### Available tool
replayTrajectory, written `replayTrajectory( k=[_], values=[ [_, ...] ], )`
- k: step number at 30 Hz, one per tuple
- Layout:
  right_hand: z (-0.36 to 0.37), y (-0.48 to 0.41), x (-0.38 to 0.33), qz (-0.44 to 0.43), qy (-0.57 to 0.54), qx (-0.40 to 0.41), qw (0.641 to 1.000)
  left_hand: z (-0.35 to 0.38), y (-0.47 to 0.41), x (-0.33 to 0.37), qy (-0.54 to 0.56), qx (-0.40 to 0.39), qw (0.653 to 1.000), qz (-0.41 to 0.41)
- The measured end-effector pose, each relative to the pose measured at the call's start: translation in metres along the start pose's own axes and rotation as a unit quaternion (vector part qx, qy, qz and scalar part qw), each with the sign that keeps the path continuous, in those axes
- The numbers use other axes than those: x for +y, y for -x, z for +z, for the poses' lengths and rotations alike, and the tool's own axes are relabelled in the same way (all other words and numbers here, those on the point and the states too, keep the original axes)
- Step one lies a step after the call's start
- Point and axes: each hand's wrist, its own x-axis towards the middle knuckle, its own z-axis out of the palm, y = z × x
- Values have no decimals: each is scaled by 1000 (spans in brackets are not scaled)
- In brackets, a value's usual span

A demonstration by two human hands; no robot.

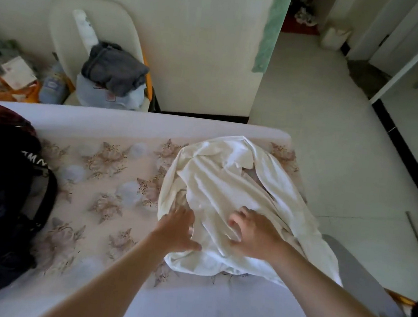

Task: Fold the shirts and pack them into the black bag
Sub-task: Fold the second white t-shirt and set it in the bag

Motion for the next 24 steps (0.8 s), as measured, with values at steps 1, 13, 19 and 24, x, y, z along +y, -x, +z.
replayTrajectory(
  k=[1,13,19,24],
  values=[
    [9,6,3,-1,40,-3,999,8,3,-3,-6,-16,1000,-6],
    [-51,-2,14,190,134,283,931,-87,-6,-14,148,324,933,-45],
    [-24,-3,-5,274,-189,206,920,-51,-13,22,88,381,913,113],
    [35,44,12,113,-168,68,977,12,-10,45,-24,-36,981,190]
  ],
)
